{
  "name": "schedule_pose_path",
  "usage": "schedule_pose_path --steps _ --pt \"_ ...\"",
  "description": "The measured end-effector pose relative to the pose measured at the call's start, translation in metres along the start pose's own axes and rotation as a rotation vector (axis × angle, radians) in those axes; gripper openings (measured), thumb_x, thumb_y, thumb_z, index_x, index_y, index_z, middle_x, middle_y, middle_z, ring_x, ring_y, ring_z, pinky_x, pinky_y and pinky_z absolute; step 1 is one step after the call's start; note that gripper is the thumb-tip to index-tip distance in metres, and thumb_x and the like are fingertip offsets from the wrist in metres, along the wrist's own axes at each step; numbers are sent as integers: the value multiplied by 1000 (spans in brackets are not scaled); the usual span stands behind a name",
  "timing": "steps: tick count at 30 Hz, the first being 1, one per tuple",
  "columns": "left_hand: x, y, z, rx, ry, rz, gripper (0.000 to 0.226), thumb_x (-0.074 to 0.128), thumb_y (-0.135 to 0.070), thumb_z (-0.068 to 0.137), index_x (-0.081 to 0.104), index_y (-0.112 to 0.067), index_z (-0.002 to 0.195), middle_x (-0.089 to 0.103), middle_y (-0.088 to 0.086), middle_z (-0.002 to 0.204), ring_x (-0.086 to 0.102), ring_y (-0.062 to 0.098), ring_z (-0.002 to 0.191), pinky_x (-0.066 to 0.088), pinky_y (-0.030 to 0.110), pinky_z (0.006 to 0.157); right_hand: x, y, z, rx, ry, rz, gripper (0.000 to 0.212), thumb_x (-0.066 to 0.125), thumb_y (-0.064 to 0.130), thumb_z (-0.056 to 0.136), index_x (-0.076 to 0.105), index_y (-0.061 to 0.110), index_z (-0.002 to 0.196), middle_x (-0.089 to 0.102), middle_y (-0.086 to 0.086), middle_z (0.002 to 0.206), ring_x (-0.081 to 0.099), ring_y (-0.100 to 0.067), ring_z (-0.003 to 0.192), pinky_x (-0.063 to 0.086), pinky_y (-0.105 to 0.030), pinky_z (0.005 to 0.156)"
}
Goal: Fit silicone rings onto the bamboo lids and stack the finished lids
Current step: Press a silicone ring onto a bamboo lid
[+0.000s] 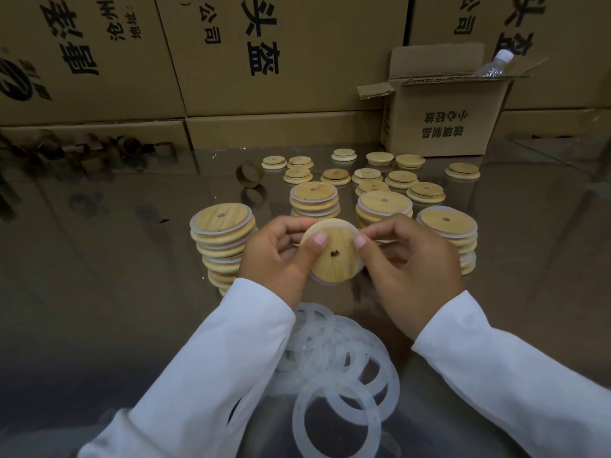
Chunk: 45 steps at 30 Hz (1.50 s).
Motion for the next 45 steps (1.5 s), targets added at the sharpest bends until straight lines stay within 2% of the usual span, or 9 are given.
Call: schedule_pose_path --steps 5,8,17,22,26,33,36,39,45 --pt "0 0 1 -2 14 7 13 60 -6 83 61 -17 89 67 -2 82 65 -2 68 51 12 58 1 -11 5 150 4 165 14 66 16 82 63 24 71 68 10 77 65 -5 72 54 -21 68" --pt "-4 2 3 -28 4 -24 12 58 -6 85 63 -17 89 68 0 81 65 1 67 51 14 58 5 -13 8 229 80 329 16 67 12 81 66 20 68 71 4 73 66 -9 71 55 -29 72" --pt "-9 5 6 -34 1 -62 13 59 -12 82 66 -22 87 71 3 84 67 22 84 53 39 76 7 -12 11 260 175 471 23 66 8 80 67 21 61 70 4 68 66 -11 69 54 -20 58" --pt "-8 4 6 -13 3 -48 14 59 -9 84 65 -20 88 70 0 82 68 13 78 55 26 69 6 -8 9 179 141 350 18 65 9 82 63 21 68 69 4 73 67 -13 72 57 -30 69" --pt "-5 4 3 -22 -16 -50 12 58 -7 85 63 -17 88 69 -1 79 67 4 68 54 18 61 8 -11 6 180 115 346 15 66 12 82 62 22 72 70 4 76 66 -7 71 55 -25 68" --pt "-3 14 4 -129 -32 -144 9 58 -8 85 62 -16 87 69 9 85 66 28 85 53 45 76 3 -10 1 131 7 244 10 65 17 83 62 24 75 67 8 75 64 -5 67 54 -17 64" --pt "1 19 4 -180 48 -193 13 65 -18 75 62 -15 88 72 0 75 67 21 77 56 39 67 1 -9 2 110 5 193 12 64 17 83 61 24 74 67 5 75 64 -10 69 56 -29 70" --pt "4 23 2 -210 118 -130 31 69 -30 60 66 -19 89 73 -1 78 68 18 76 56 36 68 3 -8 3 63 70 112 14 65 18 82 60 28 74 65 11 75 62 -5 72 54 -26 71" --pt "4 19 1 -129 117 -43 16 66 -6 79 68 -21 84 71 0 78 66 10 72 52 19 62 8 -12 3 125 115 192 18 66 13 81 62 25 68 65 11 68 63 -9 65 55 -22 60"
Point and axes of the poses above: each hand's wrist, its own z-axis towards the middle knuckle, its own x-axis out of the palm, y = z × x, the point moved 7 cm from there along z, towards the middle knuckle
